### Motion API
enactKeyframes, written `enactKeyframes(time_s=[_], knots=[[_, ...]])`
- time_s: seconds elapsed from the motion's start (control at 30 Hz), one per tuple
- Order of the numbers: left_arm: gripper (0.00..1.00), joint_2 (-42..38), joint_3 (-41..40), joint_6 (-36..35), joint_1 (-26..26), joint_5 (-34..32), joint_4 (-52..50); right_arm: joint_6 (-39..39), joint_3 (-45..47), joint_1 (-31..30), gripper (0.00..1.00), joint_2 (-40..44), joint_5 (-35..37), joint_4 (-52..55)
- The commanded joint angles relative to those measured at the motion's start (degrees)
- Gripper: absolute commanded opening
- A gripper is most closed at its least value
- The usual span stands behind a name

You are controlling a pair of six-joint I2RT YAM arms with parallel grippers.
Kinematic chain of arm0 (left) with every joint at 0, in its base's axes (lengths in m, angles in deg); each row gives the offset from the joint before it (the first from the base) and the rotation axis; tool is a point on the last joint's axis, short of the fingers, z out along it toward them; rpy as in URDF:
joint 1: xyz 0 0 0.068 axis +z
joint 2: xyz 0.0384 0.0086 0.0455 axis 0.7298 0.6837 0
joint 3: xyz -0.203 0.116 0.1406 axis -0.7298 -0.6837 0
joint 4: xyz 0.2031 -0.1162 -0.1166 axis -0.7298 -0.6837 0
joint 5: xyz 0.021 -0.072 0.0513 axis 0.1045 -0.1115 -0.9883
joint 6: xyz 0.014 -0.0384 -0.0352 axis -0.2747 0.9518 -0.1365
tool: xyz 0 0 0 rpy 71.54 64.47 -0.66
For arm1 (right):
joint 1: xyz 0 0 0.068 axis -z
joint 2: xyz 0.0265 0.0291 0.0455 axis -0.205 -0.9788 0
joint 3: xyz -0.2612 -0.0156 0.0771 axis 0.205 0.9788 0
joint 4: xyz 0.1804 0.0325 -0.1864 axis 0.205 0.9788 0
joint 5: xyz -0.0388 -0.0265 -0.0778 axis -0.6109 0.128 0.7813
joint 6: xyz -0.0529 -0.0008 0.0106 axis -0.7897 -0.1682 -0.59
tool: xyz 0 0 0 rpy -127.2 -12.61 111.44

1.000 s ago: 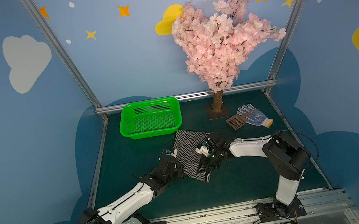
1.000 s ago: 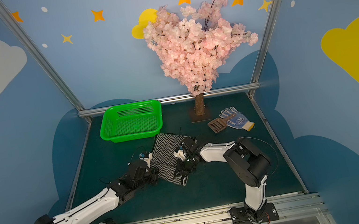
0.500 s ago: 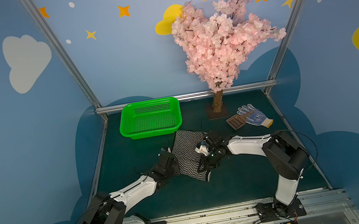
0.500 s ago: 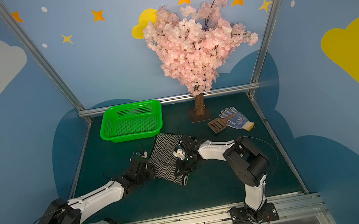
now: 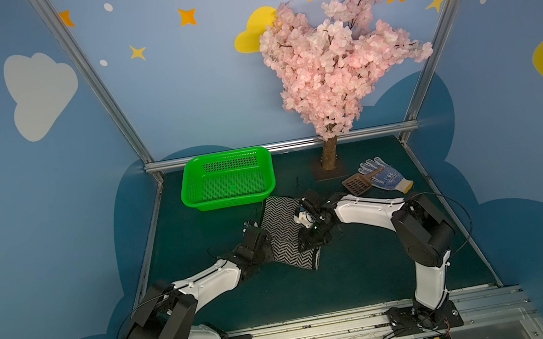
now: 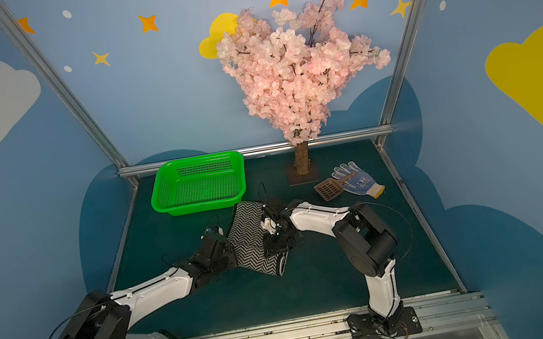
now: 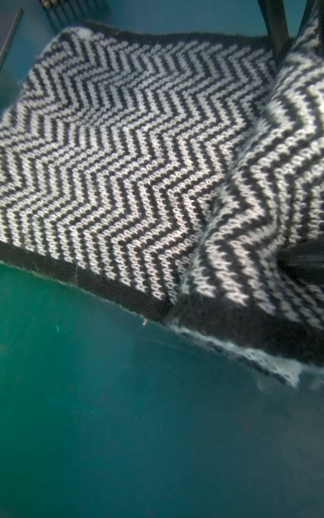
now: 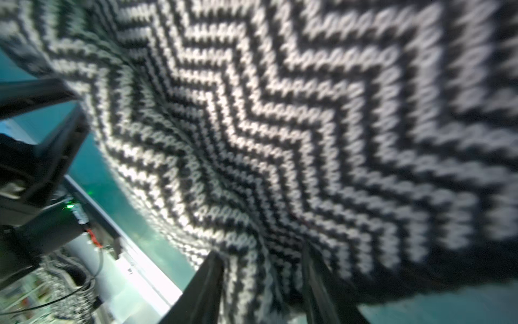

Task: Roll up the scarf and place it into the basket
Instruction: Roll the scarf at the center of the board.

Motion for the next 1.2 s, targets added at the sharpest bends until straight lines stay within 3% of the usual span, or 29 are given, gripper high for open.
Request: enactKeyframes(time_s=[0.0,0.2,0.47,0.83,1.17], knots=[[0.03,1.57,0.89,1.23,0.27,-2.65,-4.49,-1.77,0.57,-0.64,0.47,0.44,8.46,5.29],[0.03,4.23,2.38,1.12,0.23,-1.26,-4.31,-2.41,0.67,-3.91,0.53,0.1,21.89,9.06],[0.03,9.12,5.85,1.27,0.23,1.15,-5.81,-4.83,-1.22,-13.74,0.78,10.36,34.54,9.07],[0.03,10.66,5.92,2.1,0.54,4.22,-3.84,-15.91,7.4,-27.3,0.81,16.73,47.39,-2.98],[0.03,10.46,4.7,2.11,3.46,14.08,-0.53,-21.32,12.29,-29.22,0.79,10.86,52.25,-10.36]])
